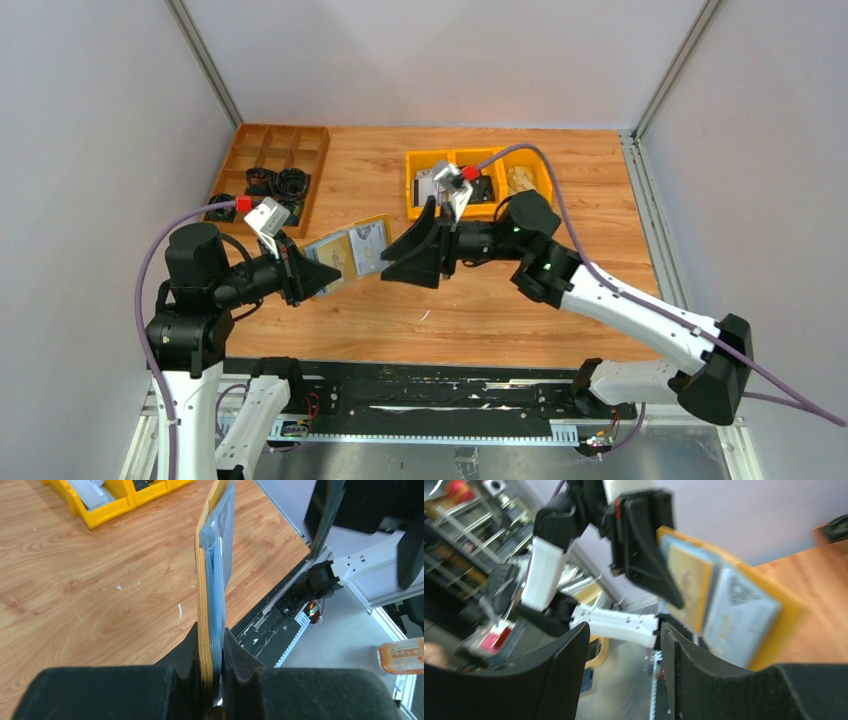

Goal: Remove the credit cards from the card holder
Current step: Remove the credit card from the card holder, then place the credit card in the storage box.

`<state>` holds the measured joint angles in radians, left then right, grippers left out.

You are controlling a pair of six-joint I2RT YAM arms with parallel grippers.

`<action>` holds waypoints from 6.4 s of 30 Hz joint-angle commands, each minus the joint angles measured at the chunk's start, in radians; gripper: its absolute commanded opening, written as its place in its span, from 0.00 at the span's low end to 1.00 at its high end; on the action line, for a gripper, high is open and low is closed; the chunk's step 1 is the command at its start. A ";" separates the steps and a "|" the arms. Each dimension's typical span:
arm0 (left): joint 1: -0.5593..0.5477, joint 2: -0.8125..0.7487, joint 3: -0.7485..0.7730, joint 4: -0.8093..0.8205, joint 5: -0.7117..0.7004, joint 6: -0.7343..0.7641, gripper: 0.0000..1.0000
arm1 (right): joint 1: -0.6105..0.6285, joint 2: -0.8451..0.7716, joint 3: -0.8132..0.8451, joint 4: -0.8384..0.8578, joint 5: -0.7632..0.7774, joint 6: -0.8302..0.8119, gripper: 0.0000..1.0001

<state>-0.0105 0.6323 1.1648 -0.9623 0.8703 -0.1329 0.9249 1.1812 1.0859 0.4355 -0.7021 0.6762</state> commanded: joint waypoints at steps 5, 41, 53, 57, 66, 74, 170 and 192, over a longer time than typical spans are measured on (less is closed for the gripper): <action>-0.003 0.014 0.035 0.004 0.180 -0.031 0.05 | 0.052 0.117 0.019 0.066 -0.061 0.041 0.60; -0.003 0.022 -0.001 0.004 0.335 -0.084 0.40 | 0.052 0.266 0.071 0.195 -0.106 0.155 0.00; -0.003 0.037 0.019 0.001 0.433 -0.076 0.26 | -0.015 0.174 -0.083 0.343 -0.167 0.245 0.00; -0.003 0.042 0.030 0.001 0.427 -0.077 0.25 | -0.021 0.139 -0.101 0.300 -0.167 0.212 0.00; -0.003 0.043 0.045 0.002 0.420 -0.076 0.09 | -0.022 0.103 -0.103 0.218 -0.183 0.145 0.00; -0.003 0.039 0.037 0.001 0.416 -0.076 0.03 | -0.018 0.098 -0.060 0.144 -0.180 0.100 0.17; -0.003 0.048 0.055 0.006 0.186 -0.056 0.00 | -0.397 -0.048 -0.147 0.116 -0.192 0.230 0.00; -0.003 0.088 0.036 0.005 0.237 0.003 0.00 | -0.859 0.581 0.453 -0.735 0.597 -0.489 0.00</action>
<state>-0.0105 0.7090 1.1931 -0.9634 1.0782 -0.1631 0.0845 1.6573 1.4132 -0.2447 -0.2115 0.2649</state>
